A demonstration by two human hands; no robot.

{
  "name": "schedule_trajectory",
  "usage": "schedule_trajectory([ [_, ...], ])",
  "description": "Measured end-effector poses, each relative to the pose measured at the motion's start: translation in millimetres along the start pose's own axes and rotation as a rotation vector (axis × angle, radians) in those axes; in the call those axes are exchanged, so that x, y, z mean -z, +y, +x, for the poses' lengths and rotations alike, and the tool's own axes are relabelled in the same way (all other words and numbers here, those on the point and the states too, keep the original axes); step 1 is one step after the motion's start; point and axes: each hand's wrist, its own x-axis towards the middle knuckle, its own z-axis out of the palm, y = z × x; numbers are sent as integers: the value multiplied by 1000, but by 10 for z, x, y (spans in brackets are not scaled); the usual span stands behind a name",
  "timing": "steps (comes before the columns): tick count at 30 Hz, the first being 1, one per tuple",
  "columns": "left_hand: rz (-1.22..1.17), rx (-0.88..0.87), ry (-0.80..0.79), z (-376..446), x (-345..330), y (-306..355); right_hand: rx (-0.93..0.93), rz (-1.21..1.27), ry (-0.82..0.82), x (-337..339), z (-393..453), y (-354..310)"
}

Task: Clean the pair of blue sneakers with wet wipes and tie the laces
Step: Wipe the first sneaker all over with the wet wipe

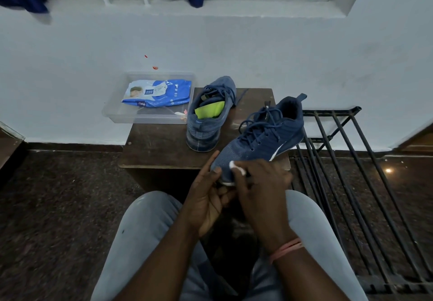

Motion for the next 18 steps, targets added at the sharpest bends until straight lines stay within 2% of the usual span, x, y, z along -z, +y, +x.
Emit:
schedule_trajectory([
  [2, 48, 8, -5, -8, -28, -10, -114, -37, 82, 32, 82, 86],
  [3, 55, 11, -9, -14, -39, -10, -112, -29, 81, 25, 79, 69],
  [6, 15, 16, -4, -25, -17, 10, -1, 29, -41, -62, -100, -140],
  [8, -2, 10, 8, -32, -13, 7, 11, 34, -67, -89, -114, -134],
  [13, 75, -2, 3, -21, -29, -31, -50, -115, 114, -21, 155, -16],
  [15, 73, -9, -2, -38, -32, -26, -2, -130, 62, -47, 45, -93],
  [18, 47, -13, 23, -63, -27, -15, -43, -43, -39, -70, -175, -165],
])
